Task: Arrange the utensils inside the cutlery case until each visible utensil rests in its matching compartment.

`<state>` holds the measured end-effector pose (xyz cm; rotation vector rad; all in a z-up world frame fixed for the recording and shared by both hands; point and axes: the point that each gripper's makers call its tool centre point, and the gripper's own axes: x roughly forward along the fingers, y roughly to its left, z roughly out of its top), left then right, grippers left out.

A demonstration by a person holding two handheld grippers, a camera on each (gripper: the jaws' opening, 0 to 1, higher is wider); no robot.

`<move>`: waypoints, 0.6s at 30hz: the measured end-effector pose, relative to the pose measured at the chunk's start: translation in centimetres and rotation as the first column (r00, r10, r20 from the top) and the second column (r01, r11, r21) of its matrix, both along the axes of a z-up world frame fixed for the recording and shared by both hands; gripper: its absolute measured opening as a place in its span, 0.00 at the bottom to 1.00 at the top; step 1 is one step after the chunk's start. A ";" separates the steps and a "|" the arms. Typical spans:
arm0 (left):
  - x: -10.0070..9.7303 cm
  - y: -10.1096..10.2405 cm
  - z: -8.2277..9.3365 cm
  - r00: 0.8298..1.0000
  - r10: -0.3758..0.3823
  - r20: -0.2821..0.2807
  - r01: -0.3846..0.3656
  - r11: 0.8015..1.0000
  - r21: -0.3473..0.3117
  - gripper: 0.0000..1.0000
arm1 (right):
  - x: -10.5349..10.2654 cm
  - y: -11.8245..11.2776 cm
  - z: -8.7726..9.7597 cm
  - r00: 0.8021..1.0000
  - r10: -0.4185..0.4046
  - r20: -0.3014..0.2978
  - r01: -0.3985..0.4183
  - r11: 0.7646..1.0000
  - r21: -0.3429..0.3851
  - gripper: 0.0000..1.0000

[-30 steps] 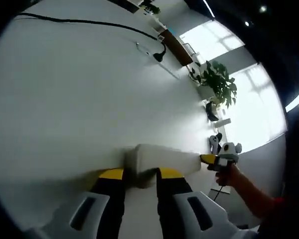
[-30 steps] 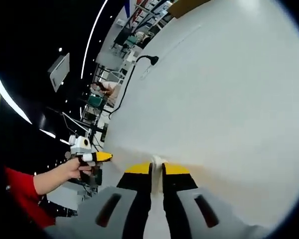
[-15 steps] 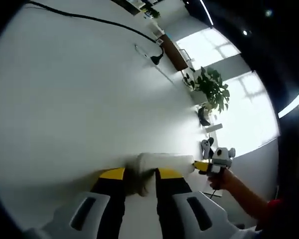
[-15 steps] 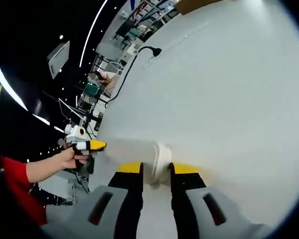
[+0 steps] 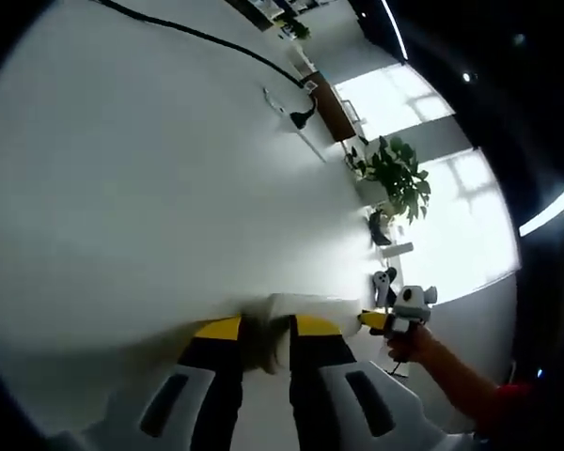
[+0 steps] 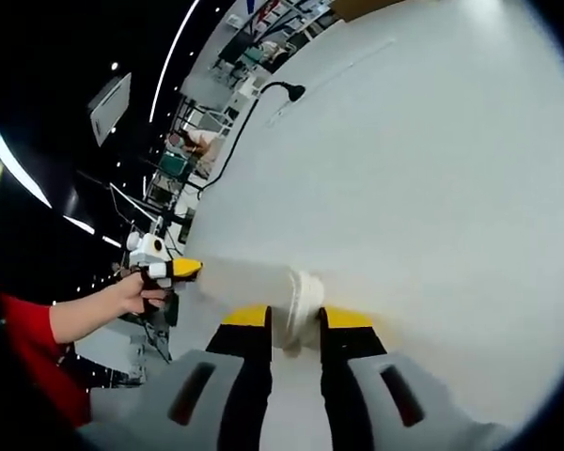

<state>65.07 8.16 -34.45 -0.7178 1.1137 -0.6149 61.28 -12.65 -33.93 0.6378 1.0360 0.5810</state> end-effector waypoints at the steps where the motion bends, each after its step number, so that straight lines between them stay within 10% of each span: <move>1: -0.2 0.0 0.1 1.000 0.004 0.008 -0.004 1.000 0.000 0.16 | 0.1 0.0 0.0 1.000 0.002 0.001 -0.002 1.000 -0.007 0.16; 18: -1.4 3.0 0.4 0.991 0.104 0.080 -0.107 0.994 0.038 0.19 | -0.3 3.2 0.1 0.998 -0.048 0.043 0.049 0.998 -0.040 0.16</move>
